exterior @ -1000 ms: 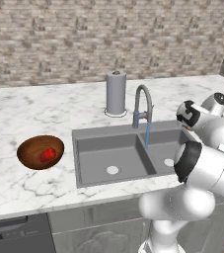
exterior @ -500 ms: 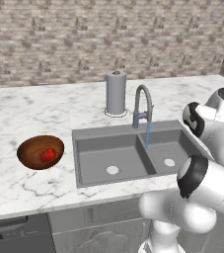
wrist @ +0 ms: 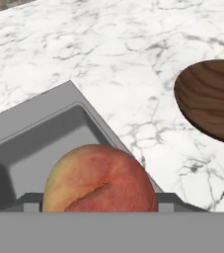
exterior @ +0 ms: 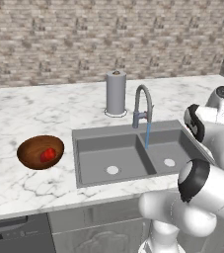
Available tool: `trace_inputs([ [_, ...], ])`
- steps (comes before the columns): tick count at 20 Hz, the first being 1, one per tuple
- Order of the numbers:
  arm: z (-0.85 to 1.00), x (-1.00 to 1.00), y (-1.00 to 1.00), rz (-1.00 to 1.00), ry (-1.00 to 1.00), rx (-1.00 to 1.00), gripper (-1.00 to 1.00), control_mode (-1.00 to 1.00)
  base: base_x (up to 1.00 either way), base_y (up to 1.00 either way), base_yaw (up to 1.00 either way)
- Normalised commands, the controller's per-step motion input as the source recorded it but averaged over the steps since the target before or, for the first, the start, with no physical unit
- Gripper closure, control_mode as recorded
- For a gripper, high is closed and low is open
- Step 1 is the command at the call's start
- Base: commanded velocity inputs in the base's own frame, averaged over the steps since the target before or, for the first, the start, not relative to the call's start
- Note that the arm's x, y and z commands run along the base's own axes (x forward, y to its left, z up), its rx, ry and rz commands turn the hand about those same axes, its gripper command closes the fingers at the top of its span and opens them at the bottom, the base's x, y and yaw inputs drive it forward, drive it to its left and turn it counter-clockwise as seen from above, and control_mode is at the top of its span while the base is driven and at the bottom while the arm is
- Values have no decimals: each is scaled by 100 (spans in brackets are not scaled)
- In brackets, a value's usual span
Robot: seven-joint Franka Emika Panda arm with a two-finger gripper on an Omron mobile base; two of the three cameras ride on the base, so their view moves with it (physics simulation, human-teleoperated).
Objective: Pick the tomatos from the sink and place them in one bowl. Place the peach in the other bowl. Then turn off the sink faucet.
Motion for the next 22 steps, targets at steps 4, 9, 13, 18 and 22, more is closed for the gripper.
trace_inputs([
  [4,0,0,-6,-12,-3,0,100,-100,0,0,0],
  [9,0,15,0,-11,-2,0,100,-100,0,0,0],
  [13,0,33,0,-9,0,0,100,-100,0,0,0],
  [18,0,45,0,-8,0,0,100,-100,0,0,0],
  [22,0,45,0,-8,0,0,100,-100,0,0,0],
])
